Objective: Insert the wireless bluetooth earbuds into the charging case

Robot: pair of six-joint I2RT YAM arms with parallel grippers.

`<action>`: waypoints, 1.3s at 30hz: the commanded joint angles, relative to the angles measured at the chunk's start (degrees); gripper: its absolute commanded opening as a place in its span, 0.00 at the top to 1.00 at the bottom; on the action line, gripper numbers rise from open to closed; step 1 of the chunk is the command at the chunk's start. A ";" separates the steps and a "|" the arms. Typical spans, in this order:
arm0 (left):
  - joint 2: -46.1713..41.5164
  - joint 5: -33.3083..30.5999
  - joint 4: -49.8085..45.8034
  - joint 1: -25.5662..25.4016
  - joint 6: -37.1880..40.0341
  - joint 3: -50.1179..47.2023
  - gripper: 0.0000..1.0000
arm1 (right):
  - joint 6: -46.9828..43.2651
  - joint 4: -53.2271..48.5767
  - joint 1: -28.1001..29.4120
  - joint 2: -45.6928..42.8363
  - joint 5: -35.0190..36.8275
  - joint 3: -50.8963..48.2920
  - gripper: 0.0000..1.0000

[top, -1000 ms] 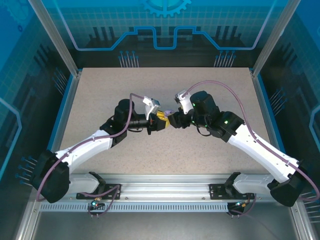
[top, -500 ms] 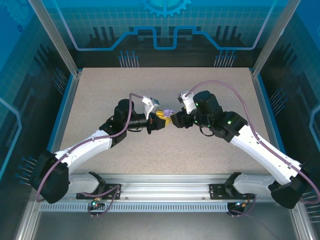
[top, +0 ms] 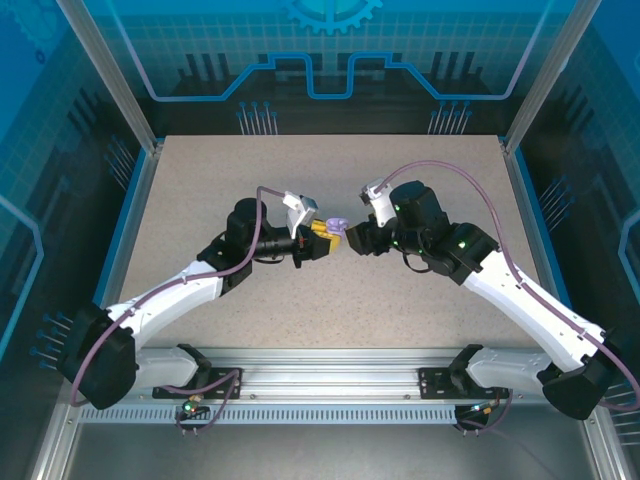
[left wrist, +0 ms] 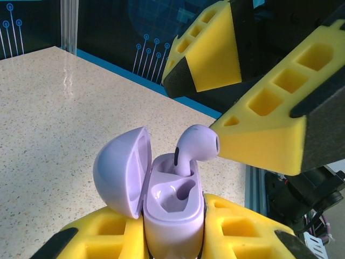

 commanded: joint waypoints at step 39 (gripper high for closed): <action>-24.97 -7.62 -23.52 7.66 -5.09 -2.25 0.82 | 0.59 5.36 -3.13 41.25 -16.47 14.68 0.42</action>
